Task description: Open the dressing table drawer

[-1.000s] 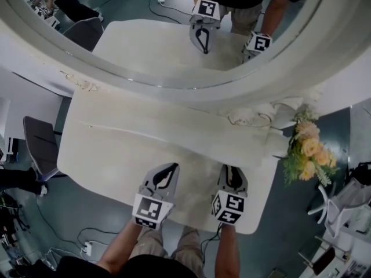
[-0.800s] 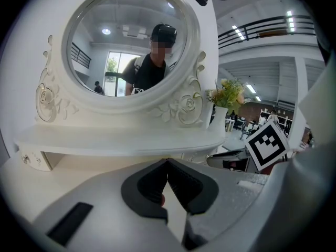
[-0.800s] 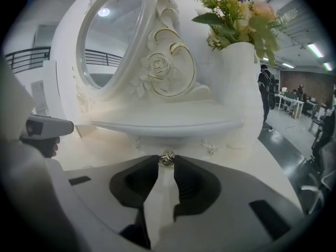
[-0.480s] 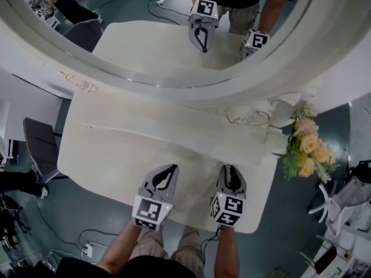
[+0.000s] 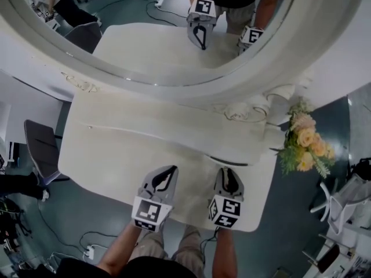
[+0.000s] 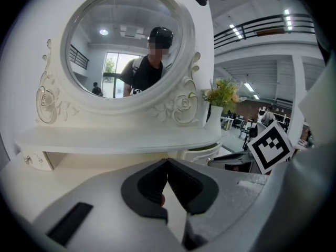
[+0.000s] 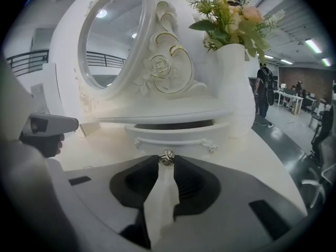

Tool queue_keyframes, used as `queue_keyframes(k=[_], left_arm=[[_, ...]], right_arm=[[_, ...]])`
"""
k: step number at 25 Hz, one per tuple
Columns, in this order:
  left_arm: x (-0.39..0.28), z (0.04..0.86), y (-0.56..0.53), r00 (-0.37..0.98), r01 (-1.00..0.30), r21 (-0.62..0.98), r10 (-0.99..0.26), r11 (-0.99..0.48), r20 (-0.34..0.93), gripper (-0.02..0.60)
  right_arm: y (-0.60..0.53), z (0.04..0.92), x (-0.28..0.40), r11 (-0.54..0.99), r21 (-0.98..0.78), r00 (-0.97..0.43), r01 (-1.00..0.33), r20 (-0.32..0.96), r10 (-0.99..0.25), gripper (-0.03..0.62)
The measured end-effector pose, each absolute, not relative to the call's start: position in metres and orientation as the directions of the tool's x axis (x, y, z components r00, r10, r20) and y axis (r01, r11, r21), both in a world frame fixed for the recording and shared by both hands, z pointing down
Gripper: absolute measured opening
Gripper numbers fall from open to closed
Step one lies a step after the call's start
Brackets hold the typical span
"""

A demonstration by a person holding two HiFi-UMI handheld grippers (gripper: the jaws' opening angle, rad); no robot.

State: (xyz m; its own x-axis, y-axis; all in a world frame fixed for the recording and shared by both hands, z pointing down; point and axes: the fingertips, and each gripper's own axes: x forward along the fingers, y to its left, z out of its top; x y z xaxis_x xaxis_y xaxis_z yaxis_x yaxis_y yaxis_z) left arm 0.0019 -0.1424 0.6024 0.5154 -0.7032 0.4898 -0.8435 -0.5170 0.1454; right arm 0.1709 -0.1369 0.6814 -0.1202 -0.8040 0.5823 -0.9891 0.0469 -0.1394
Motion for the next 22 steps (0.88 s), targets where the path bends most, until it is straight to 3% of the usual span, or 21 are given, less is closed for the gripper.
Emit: queue_keyframes(k=[22], left_arm=[[0.004, 0.594, -0.126, 0.531, -0.826, 0.101, -0.706, -0.554, 0.469, 0.003]], right_arm=[[-0.103, 0.682, 0.163, 0.044, -0.16, -0.129, -0.986, 0.575, -0.808, 0.091]])
